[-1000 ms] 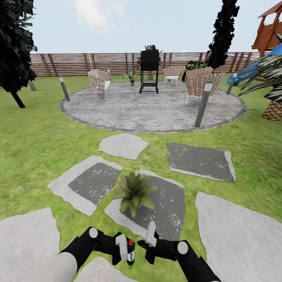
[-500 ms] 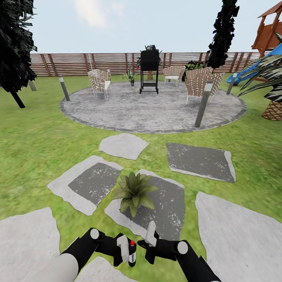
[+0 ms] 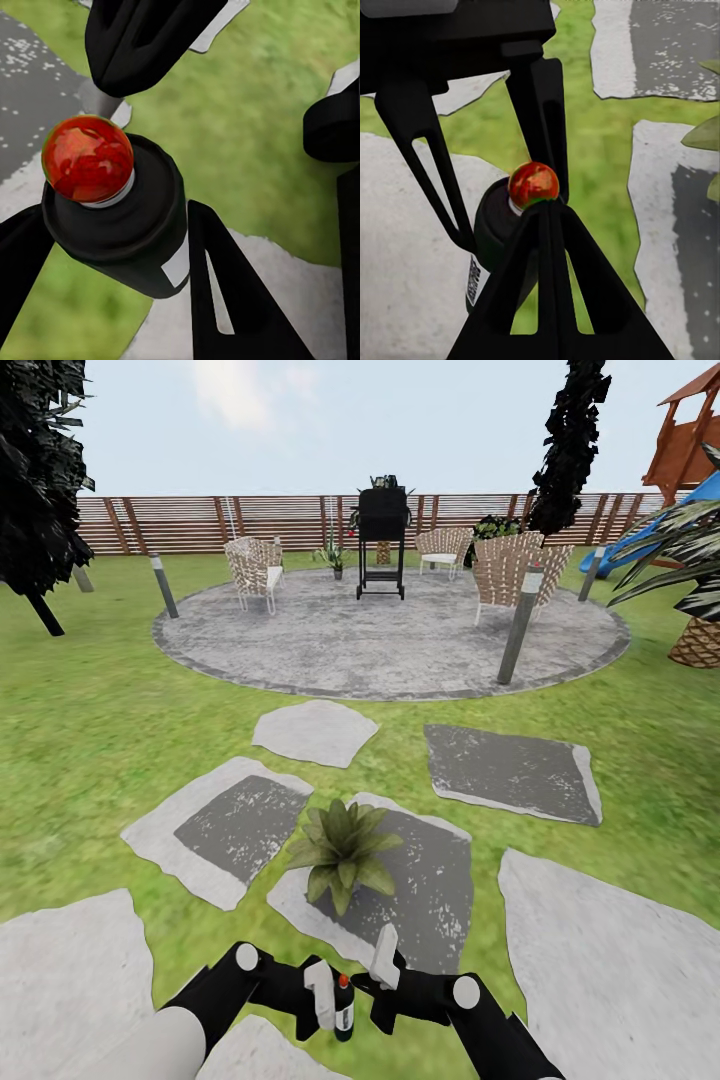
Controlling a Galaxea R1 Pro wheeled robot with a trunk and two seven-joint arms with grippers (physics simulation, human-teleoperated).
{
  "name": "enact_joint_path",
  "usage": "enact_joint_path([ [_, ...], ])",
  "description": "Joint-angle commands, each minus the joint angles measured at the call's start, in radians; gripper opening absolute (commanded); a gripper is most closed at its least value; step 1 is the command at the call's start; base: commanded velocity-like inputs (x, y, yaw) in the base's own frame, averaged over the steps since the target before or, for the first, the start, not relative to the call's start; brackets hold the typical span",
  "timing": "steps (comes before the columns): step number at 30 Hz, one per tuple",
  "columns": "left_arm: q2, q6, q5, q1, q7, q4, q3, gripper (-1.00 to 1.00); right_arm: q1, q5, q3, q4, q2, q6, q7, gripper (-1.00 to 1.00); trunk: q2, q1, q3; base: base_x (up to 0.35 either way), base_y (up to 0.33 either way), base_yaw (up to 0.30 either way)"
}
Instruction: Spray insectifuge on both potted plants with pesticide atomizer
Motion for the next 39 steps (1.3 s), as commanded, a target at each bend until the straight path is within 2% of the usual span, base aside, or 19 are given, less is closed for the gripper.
enact_joint_path([
  [1,0.0,-0.004,-0.006,0.0,-0.002,-0.002,0.001,-1.0,0.0,0.009,-0.001,-0.001,0.0,-0.005,0.0,-1.0,0.0,0.0,-0.001,0.0,0.0,0.0],
  [11,0.002,-0.004,-0.006,0.0,-0.002,-0.002,0.001,-1.0,0.0,0.009,-0.001,0.0,0.0,-0.006,0.0,-1.0,0.0,0.0,-0.001,0.0,0.0,0.0],
  [16,0.015,-0.003,-0.01,0.002,-0.002,0.0,-0.005,-1.0,0.0,0.009,-0.001,0.0,0.0,-0.006,0.0,-1.0,0.0,0.0,-0.001,0.0,0.0,0.0],
  [19,0.052,-0.004,-0.012,0.003,-0.002,0.005,-0.005,-1.0,0.0,0.01,-0.001,0.0,0.0,-0.007,0.0,-1.0,0.0,0.0,-0.001,0.0,0.0,0.0],
  [23,0.116,-0.005,-0.007,0.003,-0.002,0.01,-0.004,-1.0,0.0,0.01,-0.001,0.001,-0.001,-0.007,0.0,-1.0,0.0,0.0,-0.001,0.0,0.0,0.0],
  [29,0.179,-0.006,-0.005,0.004,-0.002,0.012,-0.001,-1.0,0.0,0.011,-0.003,0.003,-0.003,-0.007,0.0,-1.0,0.0,0.0,-0.001,0.0,0.0,0.0],
  [30,0.187,-0.006,-0.006,0.004,-0.002,0.013,-0.001,-1.0,0.0,0.011,-0.003,0.004,-0.004,-0.007,0.0,1.0,0.0,0.0,-0.001,0.0,0.0,0.0],
  [35,0.242,-0.018,-0.002,0.006,0.0,0.014,0.006,-1.0,0.0,0.014,-0.004,0.01,-0.006,-0.009,-0.006,1.0,0.0,0.0,-0.001,0.0,0.0,0.0],
  [39,0.254,-0.018,0.002,0.01,0.045,0.016,0.009,-1.0,0.0,0.014,-0.008,0.016,-0.017,-0.012,-0.057,1.0,0.0,0.0,-0.001,0.0,0.0,0.0],
])
